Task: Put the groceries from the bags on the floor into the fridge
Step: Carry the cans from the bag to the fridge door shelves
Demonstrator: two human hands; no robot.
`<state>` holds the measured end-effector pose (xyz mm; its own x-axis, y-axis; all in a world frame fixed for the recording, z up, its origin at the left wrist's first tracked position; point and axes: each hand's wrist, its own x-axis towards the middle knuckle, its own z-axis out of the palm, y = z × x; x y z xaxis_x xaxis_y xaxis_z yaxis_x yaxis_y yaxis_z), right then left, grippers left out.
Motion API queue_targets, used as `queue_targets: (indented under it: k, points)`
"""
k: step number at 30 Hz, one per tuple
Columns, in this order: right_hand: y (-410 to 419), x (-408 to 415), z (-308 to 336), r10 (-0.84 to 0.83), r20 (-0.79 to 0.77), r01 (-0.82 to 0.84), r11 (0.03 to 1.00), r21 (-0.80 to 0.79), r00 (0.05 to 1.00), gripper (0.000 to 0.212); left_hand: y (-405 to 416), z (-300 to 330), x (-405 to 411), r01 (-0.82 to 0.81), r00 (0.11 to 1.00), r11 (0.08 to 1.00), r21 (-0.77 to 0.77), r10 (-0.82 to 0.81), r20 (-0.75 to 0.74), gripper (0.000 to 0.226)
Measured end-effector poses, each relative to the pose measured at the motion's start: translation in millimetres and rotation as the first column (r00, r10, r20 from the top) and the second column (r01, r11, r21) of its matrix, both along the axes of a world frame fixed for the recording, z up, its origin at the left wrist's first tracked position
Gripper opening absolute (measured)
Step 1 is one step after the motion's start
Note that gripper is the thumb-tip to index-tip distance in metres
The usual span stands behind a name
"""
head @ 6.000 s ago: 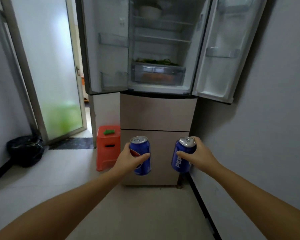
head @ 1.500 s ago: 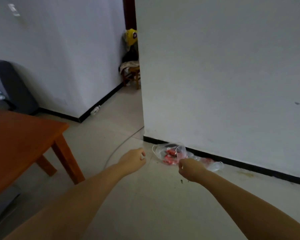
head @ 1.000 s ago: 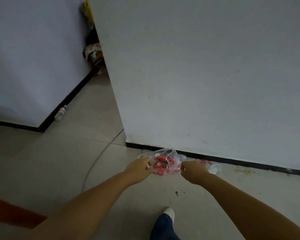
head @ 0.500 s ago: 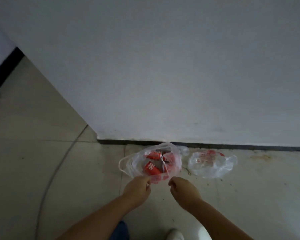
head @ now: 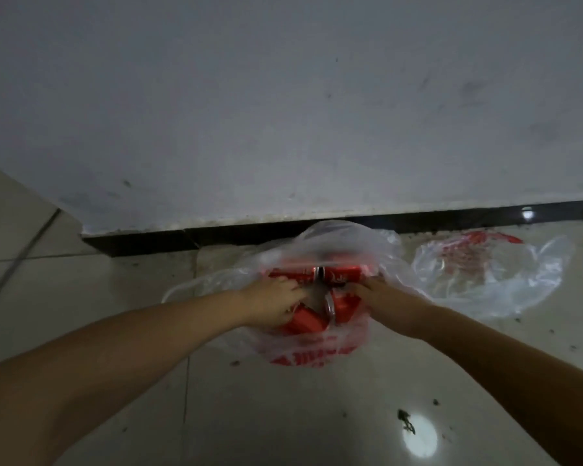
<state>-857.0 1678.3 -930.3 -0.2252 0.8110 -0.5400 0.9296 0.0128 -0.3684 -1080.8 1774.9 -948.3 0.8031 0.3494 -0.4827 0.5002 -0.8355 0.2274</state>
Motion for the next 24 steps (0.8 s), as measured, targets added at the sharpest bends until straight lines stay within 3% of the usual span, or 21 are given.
queue_targets:
  k: [3,5,7,10,13,16,20,22,24]
  points:
    - [-28.1,26.6,5.7,-0.109,0.130,0.138,0.961,-0.242,0.986,0.059,-8.6,-3.4,-7.0,0.031,0.997,0.997,-0.075,-0.036,-0.066,0.059]
    - [-33.1,28.0,8.4,-0.169,0.162,0.206,0.946,-0.249,0.972,0.061,-8.4,-9.2,-6.4,-0.005,0.999,0.996,-0.088,0.001,-0.045,0.060]
    - [-24.8,24.6,5.8,-0.233,0.098,0.246,0.957,-0.152,0.968,0.050,-3.2,-19.4,-3.2,-0.005,0.997,0.997,-0.076,-0.001,-0.072,0.067]
    - [-4.2,21.6,0.0,-0.138,0.128,0.134,0.990,0.040,0.982,0.032,4.0,-25.9,-0.9,0.047,0.983,0.997,-0.066,-0.058,-0.174,0.079]
    - [13.2,6.4,4.7,-0.019,0.326,-0.043,0.982,0.181,0.945,0.032,4.6,-23.2,-4.5,0.006,0.984,0.999,-0.054,-0.015,-0.179,0.083]
    - [13.3,-22.6,10.2,0.133,0.409,-0.273,0.912,0.306,0.903,0.041,2.0,-17.8,-13.7,-0.044,0.985,0.994,-0.099,0.026,-0.172,0.083]
    - [10.6,-38.0,1.6,0.269,0.432,-0.430,0.838,0.336,0.861,0.043,6.7,-9.1,-19.8,-0.156,0.986,0.975,-0.156,0.144,-0.084,0.081]
    - [9.6,-38.8,-6.5,0.292,0.465,-0.448,0.852,0.270,0.836,0.042,9.5,-0.5,-18.9,-0.194,0.981,0.968,-0.159,0.192,-0.028,0.079]
    - [8.7,-32.7,-16.7,0.218,0.477,-0.356,0.908,0.221,0.851,0.042,13.2,10.1,-18.1,-0.204,0.977,0.968,-0.147,0.211,0.031,0.076]
